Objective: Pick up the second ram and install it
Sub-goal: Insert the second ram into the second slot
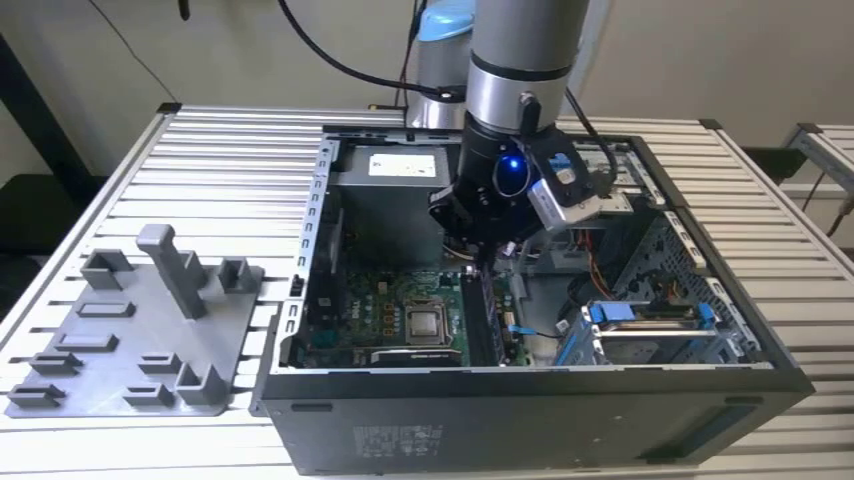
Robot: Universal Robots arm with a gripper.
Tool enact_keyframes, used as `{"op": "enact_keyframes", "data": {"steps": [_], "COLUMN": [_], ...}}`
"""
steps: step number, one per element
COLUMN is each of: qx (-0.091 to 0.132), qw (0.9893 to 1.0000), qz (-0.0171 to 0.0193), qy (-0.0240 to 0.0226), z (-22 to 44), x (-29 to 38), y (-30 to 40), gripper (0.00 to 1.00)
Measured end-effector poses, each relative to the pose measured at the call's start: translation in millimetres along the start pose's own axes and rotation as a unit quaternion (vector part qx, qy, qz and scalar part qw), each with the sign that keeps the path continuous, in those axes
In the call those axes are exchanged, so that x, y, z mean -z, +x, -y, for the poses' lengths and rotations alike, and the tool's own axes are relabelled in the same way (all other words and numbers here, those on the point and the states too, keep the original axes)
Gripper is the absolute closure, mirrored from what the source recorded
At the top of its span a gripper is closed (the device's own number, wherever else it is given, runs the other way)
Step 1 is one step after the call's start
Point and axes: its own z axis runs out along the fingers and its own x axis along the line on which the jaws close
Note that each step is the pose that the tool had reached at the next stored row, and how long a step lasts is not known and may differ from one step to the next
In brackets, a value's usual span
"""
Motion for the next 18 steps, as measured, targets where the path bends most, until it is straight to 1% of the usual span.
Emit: {"op": "enact_keyframes", "data": {"steps": [11, 15, 18], "qx": [-0.003, -0.003, -0.003], "qw": [1.0, 1.0, 1.0], "qz": [-0.0001, -0.0001, -0.0002], "qy": [0.0001, -0.0004, -0.0018], "z": [0.8, 1.6, 2.4], "x": [-19.8, -25.6, -29.2], "y": [0.7, 0.8, 0.9], "gripper": [0.86, 0.86, 0.86]}}
